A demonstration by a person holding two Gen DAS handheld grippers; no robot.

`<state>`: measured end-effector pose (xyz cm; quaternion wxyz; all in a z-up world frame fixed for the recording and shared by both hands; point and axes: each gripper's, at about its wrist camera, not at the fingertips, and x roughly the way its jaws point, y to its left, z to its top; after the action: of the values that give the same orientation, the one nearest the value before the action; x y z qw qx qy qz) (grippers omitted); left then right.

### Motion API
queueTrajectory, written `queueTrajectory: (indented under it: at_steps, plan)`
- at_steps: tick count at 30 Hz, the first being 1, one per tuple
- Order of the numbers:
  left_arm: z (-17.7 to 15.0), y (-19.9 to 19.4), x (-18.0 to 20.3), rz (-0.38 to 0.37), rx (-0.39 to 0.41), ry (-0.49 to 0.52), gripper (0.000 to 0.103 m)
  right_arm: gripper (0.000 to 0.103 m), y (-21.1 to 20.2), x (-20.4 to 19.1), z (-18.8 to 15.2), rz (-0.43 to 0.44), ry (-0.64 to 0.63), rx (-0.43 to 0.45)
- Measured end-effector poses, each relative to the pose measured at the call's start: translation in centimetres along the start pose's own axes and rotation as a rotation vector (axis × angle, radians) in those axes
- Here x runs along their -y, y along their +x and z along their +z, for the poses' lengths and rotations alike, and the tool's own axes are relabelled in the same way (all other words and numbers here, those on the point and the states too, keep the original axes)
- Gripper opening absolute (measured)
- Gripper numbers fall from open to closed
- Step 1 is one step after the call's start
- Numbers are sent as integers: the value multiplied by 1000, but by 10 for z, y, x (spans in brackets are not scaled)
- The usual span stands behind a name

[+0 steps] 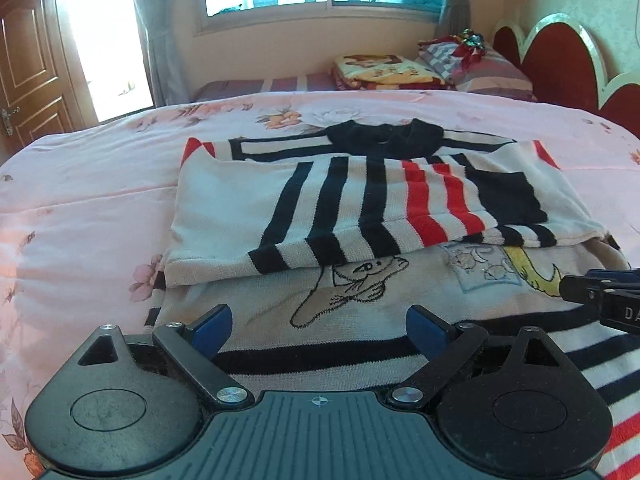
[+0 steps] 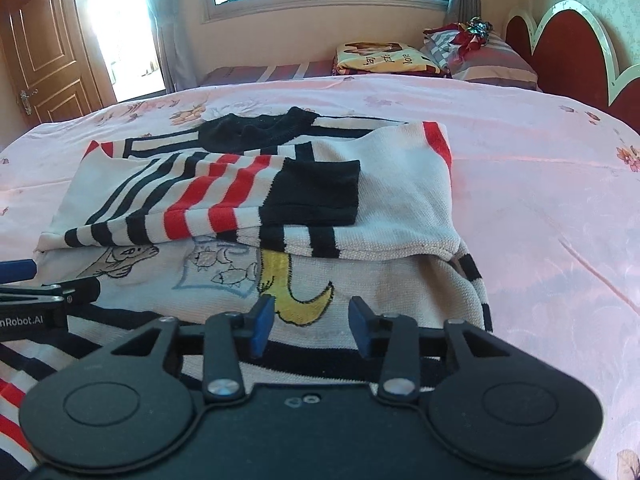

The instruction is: Fold small clothes

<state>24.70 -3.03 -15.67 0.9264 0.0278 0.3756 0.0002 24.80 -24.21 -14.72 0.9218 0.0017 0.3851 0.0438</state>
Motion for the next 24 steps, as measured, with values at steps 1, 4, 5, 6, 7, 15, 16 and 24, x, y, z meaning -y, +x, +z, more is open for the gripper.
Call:
queueTrajectory:
  at_steps: [1, 4, 5, 6, 7, 15, 16, 24]
  plan:
    - [-2, -3, -3, -11, 1, -11, 93, 25, -2, -6, -2, -2, -4, -1]
    - [-9, -12, -13, -55, -1, -65, 93, 20, -7, -31, -4, 12, -41, 2]
    - [-10, -12, -14, -65, 1, -69, 93, 19, -9, -42, -5, 16, -60, 5]
    - [-11, -12, -14, -76, -1, -65, 93, 19, -10, -51, -6, 23, -72, 6]
    - [-12, -9, -13, -86, -6, -56, 93, 19, -10, -61, -6, 31, -80, 5]
    - [-24, 18, -16, -57, -34, 5, 93, 14, 8, -86, -9, 9, -85, -59]
    - [-28, 21, -18, -55, -35, 21, 93, 14, 10, -86, -11, 6, -92, -68]
    - [-40, 18, -64, -88, -42, 20, 94, 12, 2, -25, -30, -145, -66, -62]
